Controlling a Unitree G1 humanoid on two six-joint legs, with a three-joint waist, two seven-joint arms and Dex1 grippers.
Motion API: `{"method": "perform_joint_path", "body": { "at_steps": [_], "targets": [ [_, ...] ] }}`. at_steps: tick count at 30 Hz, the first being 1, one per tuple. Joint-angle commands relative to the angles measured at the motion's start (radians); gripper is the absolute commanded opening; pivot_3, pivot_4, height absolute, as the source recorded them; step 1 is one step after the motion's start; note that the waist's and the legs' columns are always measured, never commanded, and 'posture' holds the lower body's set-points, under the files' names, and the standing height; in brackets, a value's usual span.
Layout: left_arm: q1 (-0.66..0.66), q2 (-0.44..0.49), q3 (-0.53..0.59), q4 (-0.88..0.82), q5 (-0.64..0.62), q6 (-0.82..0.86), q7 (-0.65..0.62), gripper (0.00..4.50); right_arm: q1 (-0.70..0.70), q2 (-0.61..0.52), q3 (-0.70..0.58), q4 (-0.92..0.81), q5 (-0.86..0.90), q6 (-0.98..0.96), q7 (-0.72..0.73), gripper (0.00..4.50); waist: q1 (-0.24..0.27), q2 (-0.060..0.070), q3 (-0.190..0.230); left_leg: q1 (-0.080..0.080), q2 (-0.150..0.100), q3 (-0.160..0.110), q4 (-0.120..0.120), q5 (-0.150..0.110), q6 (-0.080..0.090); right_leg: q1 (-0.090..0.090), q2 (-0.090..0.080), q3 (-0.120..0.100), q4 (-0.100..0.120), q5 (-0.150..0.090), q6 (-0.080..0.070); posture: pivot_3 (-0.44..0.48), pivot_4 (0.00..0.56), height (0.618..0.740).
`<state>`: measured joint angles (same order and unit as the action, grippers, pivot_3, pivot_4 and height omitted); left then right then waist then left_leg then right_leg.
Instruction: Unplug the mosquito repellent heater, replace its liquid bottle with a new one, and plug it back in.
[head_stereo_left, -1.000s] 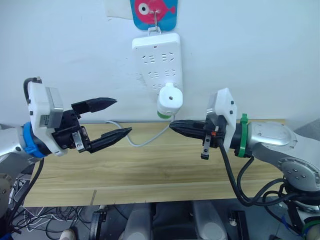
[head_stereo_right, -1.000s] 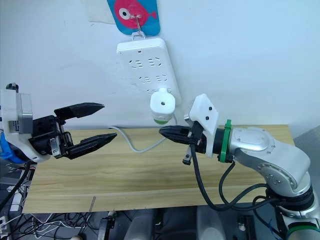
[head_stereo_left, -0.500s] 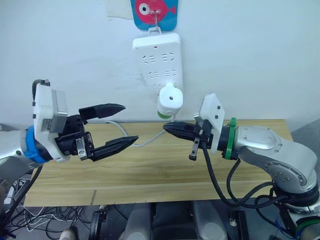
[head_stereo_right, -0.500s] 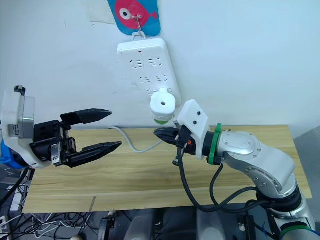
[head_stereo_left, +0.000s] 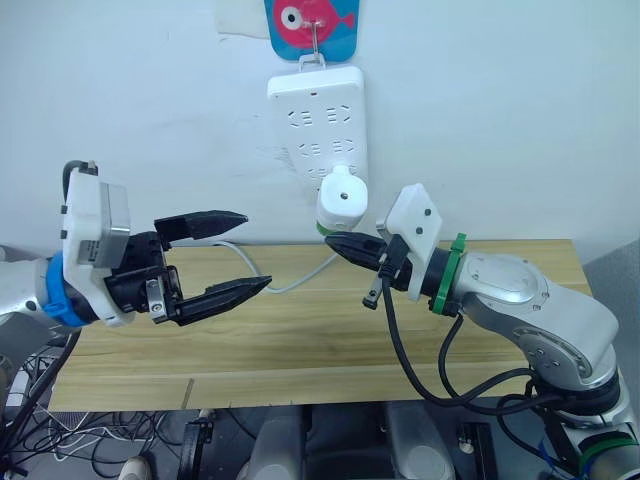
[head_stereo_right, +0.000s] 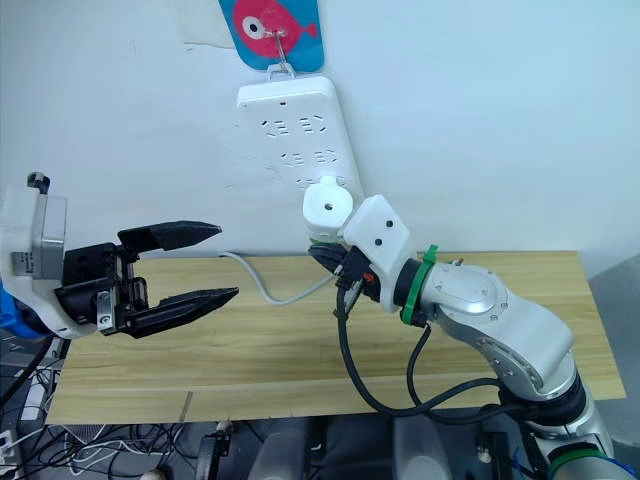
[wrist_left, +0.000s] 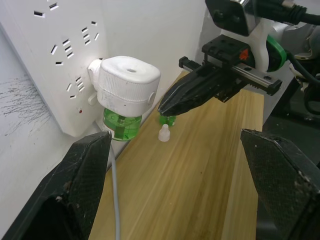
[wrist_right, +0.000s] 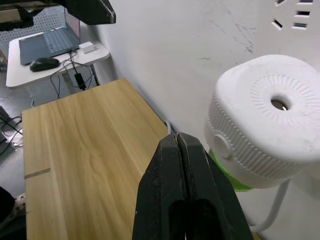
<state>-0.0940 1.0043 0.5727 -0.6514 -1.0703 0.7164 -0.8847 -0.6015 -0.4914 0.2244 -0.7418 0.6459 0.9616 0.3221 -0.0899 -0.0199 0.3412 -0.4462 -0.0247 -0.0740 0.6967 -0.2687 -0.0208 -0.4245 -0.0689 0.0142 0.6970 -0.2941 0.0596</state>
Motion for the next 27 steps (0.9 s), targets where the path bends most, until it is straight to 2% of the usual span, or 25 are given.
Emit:
{"method": "perform_joint_path", "body": {
  "at_steps": [1,19,27],
  "targets": [
    [-0.002,0.004,0.000,-0.010,0.002,-0.017,-0.003,4.34,-0.005,-0.001,-0.006,-0.033,-0.020,-0.005,0.003,0.02,0.000,0.000,0.000,0.000,0.000,0.000,0.000,0.000,0.000,0.000,0.000,0.000,0.000,0.000,0.000,-0.138,0.323,0.740],
    [-0.002,-0.007,-0.030,-0.007,0.015,-0.027,-0.005,4.34,-0.008,-0.002,-0.032,-0.010,-0.070,0.007,0.015,0.02,0.000,0.000,0.000,0.000,0.000,0.000,0.000,0.000,0.000,0.000,0.000,0.000,0.000,0.000,0.000,-0.157,0.335,0.740],
    [-0.007,-0.010,-0.040,-0.004,0.018,-0.028,-0.003,4.34,-0.029,0.031,-0.050,-0.003,-0.073,0.043,-0.013,0.02,-0.001,0.000,0.000,0.000,0.000,0.000,0.000,0.000,0.000,0.000,0.000,0.000,0.000,0.000,0.000,-0.161,0.341,0.740]
  ]
}}
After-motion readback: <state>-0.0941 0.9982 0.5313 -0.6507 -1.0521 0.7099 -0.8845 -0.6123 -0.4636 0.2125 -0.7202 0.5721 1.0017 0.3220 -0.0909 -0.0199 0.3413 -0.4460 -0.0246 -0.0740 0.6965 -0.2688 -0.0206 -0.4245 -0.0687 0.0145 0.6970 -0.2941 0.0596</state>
